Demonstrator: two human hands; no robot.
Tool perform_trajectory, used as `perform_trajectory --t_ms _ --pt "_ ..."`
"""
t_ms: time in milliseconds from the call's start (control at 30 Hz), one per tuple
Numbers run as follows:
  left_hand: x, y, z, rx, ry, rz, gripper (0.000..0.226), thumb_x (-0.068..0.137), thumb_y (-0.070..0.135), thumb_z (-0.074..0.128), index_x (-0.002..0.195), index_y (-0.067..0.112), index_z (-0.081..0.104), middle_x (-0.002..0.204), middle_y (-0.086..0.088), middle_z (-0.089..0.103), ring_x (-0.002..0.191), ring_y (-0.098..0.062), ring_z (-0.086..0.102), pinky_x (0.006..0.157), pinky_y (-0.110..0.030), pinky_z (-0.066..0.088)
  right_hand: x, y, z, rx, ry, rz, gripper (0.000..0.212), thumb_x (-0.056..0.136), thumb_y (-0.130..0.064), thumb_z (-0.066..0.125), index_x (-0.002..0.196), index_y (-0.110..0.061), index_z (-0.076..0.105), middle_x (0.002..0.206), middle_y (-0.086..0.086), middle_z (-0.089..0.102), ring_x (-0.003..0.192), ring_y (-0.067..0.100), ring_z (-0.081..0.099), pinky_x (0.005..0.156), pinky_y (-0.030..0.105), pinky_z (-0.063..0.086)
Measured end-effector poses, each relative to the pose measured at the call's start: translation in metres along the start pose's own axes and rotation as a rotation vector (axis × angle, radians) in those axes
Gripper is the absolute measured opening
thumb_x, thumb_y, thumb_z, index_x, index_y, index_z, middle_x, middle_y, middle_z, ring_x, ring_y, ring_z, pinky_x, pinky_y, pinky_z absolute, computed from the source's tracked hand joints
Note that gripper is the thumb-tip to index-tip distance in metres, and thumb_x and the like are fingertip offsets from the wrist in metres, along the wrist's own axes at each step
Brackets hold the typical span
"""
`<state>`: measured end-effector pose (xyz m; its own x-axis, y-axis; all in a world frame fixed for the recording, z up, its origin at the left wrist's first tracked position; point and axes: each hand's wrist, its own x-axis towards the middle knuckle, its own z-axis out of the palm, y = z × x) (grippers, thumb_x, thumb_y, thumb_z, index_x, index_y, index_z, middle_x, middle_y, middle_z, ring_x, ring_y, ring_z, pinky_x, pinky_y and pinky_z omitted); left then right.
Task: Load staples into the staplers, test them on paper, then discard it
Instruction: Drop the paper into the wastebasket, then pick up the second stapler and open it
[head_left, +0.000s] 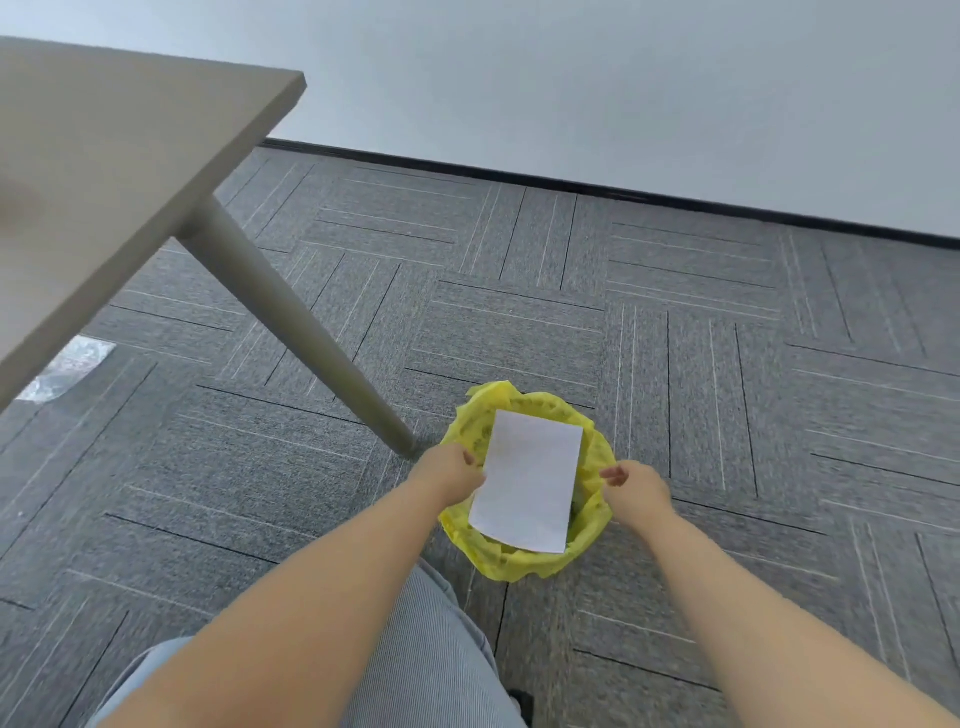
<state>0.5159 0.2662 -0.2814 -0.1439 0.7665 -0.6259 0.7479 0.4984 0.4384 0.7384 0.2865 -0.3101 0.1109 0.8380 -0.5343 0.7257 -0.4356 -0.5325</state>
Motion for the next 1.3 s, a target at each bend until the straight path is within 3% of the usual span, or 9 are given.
perform_trajectory --t_ms 100,200,367,567,667,767,933,1100,1300 --pt "-0.015 0.007 -0.020 -0.013 0.034 0.061 0.018 0.084 0.023 0.055 0.067 0.022 0.048 0.086 -0.006 0.055 0.083 -0.024 0.052 0.077 -0.034 0.045 -0.008 -0.021 -0.009 0.018 0.036 -0.107 0.015 0.084 -0.006 0.052 0.092 -0.011 0.064 0.098 0.011 0.065 0.085 0.023 0.055 0.075 0.032 0.046" --pt "-0.033 0.013 -0.045 -0.005 0.151 0.128 0.015 0.086 0.021 0.051 0.071 0.018 0.052 0.084 -0.008 0.058 0.079 -0.026 0.055 0.075 -0.035 0.048 -0.025 -0.050 -0.021 -0.013 0.081 -0.230 0.012 0.082 -0.009 0.052 0.080 -0.017 0.061 0.084 0.006 0.062 0.083 0.025 0.058 0.079 0.036 0.049" --pt "-0.084 0.020 -0.099 0.018 0.395 0.274 0.019 0.089 0.024 0.049 0.096 0.012 0.062 0.095 -0.007 0.066 0.088 -0.025 0.060 0.077 -0.036 0.049 -0.073 -0.114 -0.040 -0.031 0.155 -0.480 0.015 0.082 -0.010 0.050 0.079 -0.019 0.061 0.076 0.000 0.061 0.074 0.021 0.057 0.066 0.029 0.044" --pt "-0.164 0.012 -0.163 0.159 0.673 0.357 0.017 0.089 0.025 0.047 0.091 0.016 0.061 0.085 -0.001 0.068 0.076 -0.019 0.063 0.069 -0.036 0.058 -0.145 -0.191 -0.050 -0.029 0.235 -0.795 0.014 0.085 -0.012 0.052 0.084 -0.020 0.063 0.071 -0.008 0.058 0.068 0.014 0.055 0.063 0.028 0.045" --pt "-0.209 0.006 -0.197 0.228 0.815 0.396 0.016 0.087 0.023 0.046 0.091 0.017 0.060 0.093 -0.002 0.068 0.080 -0.022 0.063 0.069 -0.038 0.057 -0.181 -0.233 -0.051 -0.018 0.270 -0.938 0.013 0.085 -0.012 0.053 0.087 -0.016 0.065 0.068 -0.010 0.057 0.060 0.003 0.051 0.054 0.018 0.039" --pt "-0.256 -0.009 -0.229 0.240 0.981 0.408 0.016 0.086 0.022 0.047 0.093 0.015 0.061 0.096 -0.003 0.065 0.080 -0.025 0.062 0.064 -0.035 0.054 -0.219 -0.277 -0.045 0.023 0.261 -1.067 0.012 0.086 -0.012 0.053 0.089 -0.016 0.064 0.072 -0.010 0.058 0.064 0.003 0.053 0.057 0.018 0.042" --pt "-0.305 -0.084 -0.268 0.193 1.105 0.223 0.016 0.084 0.020 0.046 0.091 0.016 0.061 0.093 -0.005 0.066 0.076 -0.026 0.058 0.061 -0.031 0.046 -0.268 -0.340 -0.001 0.018 0.155 -1.249 0.012 0.085 -0.012 0.054 0.089 -0.014 0.066 0.069 -0.010 0.059 0.063 0.006 0.055 0.058 0.020 0.042" --pt "-0.328 -0.189 -0.284 0.123 1.128 -0.052 0.018 0.086 0.020 0.045 0.092 0.014 0.061 0.101 -0.006 0.065 0.090 -0.026 0.059 0.071 -0.034 0.047 -0.295 -0.385 0.074 -0.069 -0.030 -1.313 0.012 0.084 -0.012 0.054 0.084 -0.019 0.063 0.083 0.005 0.071 0.073 0.019 0.062 0.067 0.025 0.046" --pt "-0.340 -0.278 -0.303 0.053 1.138 -0.278 0.027 0.088 0.017 0.042 0.105 0.012 0.063 0.117 -0.012 0.058 0.109 -0.030 0.053 0.088 -0.038 0.046 -0.330 -0.436 0.151 -0.115 -0.196 -1.365 0.015 0.084 -0.010 0.051 0.086 -0.015 0.065 0.080 0.008 0.068 0.077 0.025 0.062 0.076 0.032 0.049"
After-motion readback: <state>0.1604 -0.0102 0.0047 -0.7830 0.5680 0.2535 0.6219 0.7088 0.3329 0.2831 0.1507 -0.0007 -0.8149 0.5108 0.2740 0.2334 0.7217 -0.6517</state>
